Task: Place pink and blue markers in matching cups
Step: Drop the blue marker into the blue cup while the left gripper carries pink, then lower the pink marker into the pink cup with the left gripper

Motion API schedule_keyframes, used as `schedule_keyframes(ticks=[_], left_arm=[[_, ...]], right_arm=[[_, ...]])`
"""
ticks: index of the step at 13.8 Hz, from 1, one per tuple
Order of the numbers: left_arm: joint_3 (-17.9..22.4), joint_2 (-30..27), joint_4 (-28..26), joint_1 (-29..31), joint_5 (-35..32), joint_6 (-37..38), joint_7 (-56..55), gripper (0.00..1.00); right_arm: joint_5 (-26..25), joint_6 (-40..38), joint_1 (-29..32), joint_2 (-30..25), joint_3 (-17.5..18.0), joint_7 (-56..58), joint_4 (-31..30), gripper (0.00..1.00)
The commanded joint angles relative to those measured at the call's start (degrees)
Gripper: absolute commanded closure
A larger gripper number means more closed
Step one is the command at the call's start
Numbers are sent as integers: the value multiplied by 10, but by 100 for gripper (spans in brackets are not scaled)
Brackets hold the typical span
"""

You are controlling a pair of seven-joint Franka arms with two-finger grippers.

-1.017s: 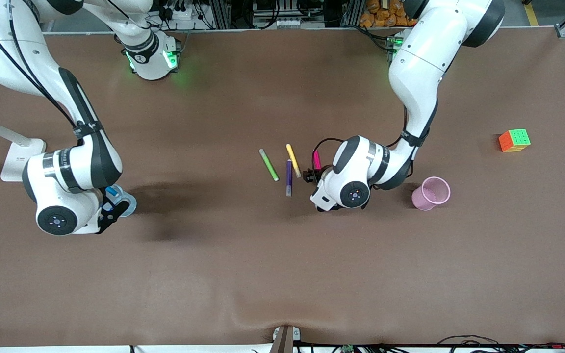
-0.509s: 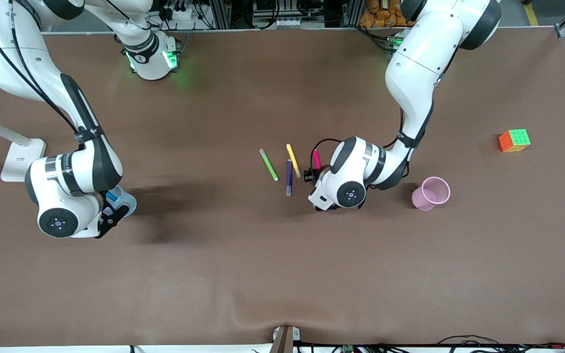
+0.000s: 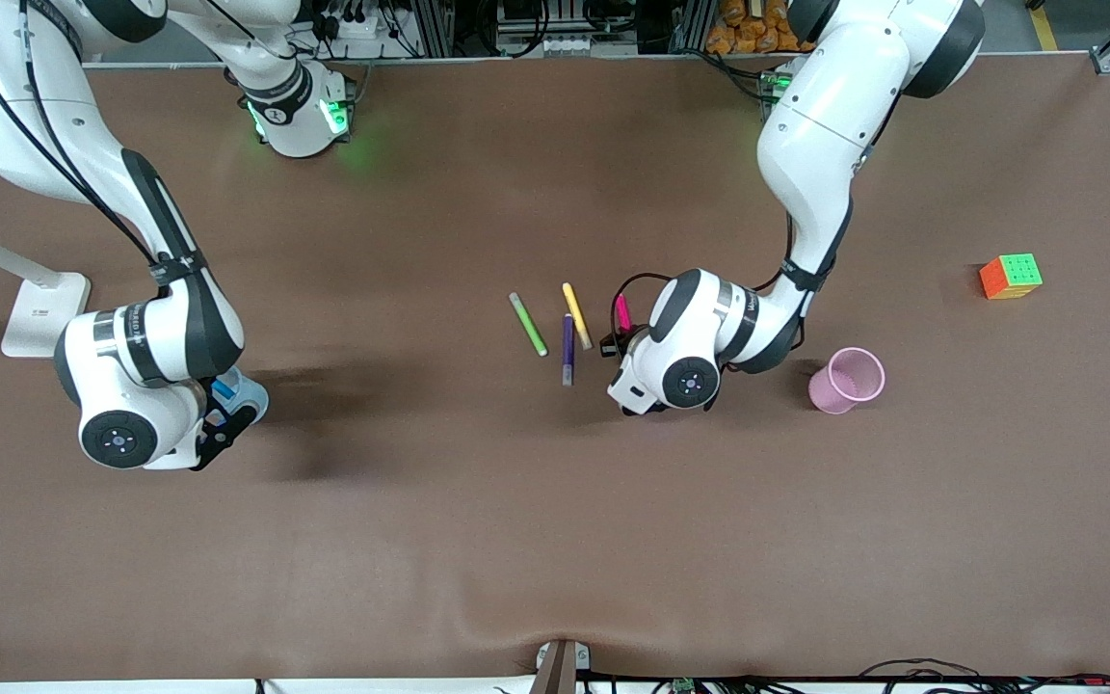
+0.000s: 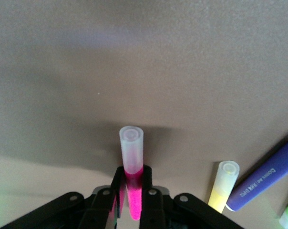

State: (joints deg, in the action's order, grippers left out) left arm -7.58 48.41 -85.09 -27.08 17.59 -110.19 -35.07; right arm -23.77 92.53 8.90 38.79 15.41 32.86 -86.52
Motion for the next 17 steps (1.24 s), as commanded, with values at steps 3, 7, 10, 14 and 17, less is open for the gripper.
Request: schedule_keyframes(ticks=[3,7,10,14,17], left_arm=[[4,-2,5,-6,7,-5,-59,100],[5,-62,11,28,6,24,-71,100],[6,-131,10,70,-43,59,-68,100],[8,-195,10,85,-131,84,-66,100],[9,-235,8,112,-149,84,-51,100]], right_arm=[[-9,2,1,6,4,-6,3,67],[-8,-3,0,2,4,-6,10,58],[-2,-8,0,-3,7,-6,28,44],[11,-13,1,-12,12,-5,68,25],[71,-18,2,-56,9,-7,69,0]])
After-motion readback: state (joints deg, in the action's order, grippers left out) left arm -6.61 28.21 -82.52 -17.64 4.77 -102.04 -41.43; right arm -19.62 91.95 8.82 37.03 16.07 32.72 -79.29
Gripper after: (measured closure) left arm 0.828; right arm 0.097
